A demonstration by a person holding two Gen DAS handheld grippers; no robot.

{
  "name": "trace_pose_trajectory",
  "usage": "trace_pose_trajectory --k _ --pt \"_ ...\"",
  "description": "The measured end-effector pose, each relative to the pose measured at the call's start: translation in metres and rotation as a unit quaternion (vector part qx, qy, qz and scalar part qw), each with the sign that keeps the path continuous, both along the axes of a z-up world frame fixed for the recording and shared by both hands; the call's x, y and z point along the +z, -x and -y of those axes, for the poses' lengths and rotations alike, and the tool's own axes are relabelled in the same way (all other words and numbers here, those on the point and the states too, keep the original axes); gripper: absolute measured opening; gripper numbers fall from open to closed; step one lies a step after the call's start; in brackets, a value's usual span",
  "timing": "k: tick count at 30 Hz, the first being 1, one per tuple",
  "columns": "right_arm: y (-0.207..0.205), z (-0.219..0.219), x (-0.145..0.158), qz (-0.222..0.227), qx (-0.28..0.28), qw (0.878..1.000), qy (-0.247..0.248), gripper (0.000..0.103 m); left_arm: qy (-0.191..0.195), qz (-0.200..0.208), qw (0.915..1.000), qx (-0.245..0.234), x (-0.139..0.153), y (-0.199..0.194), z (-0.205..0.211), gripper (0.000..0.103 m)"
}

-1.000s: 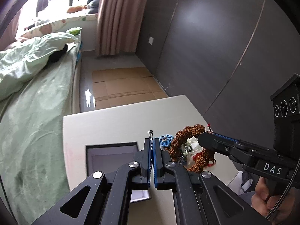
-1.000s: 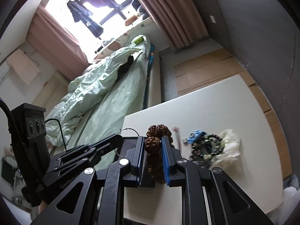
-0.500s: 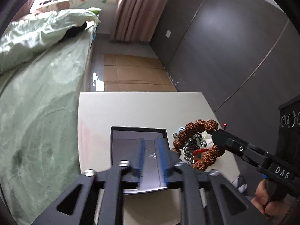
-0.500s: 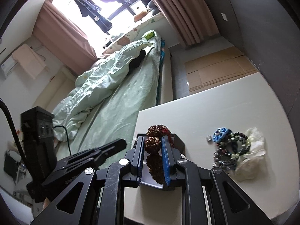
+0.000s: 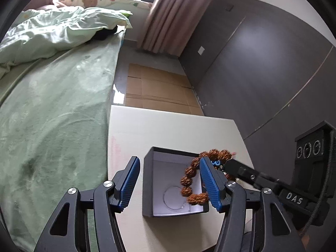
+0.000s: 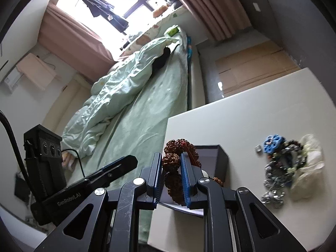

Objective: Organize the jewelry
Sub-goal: 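Carry the bracelet over the black box and open the right gripper, then grasp the green-black bead necklace with the left gripper while the right grasps the white plastic bag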

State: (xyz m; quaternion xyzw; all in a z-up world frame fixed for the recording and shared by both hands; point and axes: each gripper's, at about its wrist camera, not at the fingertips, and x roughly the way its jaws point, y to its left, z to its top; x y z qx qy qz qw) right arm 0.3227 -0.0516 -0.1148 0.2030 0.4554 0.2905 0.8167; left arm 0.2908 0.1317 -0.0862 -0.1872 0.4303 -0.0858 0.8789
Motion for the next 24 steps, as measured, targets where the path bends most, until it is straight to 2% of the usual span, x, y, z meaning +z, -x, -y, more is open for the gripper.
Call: trace_pose_trajectory --k 2,3,4,6,10,16,24 --pt "-0.003 -0.006 -0.002 -0.011 0.006 1.000 0.003 0.021 0.001 0.000 1.0000 0.003 0.000 0.001 -0.004 0.061" --pt "-0.004 -0.008 -0.003 -0.015 0.012 1.000 -0.003 0.027 0.002 0.000 1.0000 0.003 0.000 0.001 -0.005 0.061" --pt "-0.005 -0.008 -0.003 -0.017 0.016 1.000 -0.010 0.042 0.001 0.001 1.0000 0.003 0.000 0.002 -0.006 0.061" --pt "-0.002 -0.007 0.001 -0.005 0.015 1.000 -0.019 0.056 0.001 0.000 1.0000 0.003 0.000 0.002 -0.007 0.061" --pt "0.000 0.000 0.007 0.003 0.011 1.000 -0.016 0.056 0.001 -0.001 1.0000 0.000 -0.001 0.002 -0.007 0.061" --pt "-0.002 0.012 0.002 -0.001 0.000 1.000 0.021 0.056 -0.005 -0.001 1.0000 -0.008 0.000 0.002 -0.002 0.061" --pt "-0.001 0.053 0.004 0.002 -0.022 0.999 0.043 0.056 -0.016 -0.001 0.9992 -0.037 -0.004 -0.001 0.022 0.061"
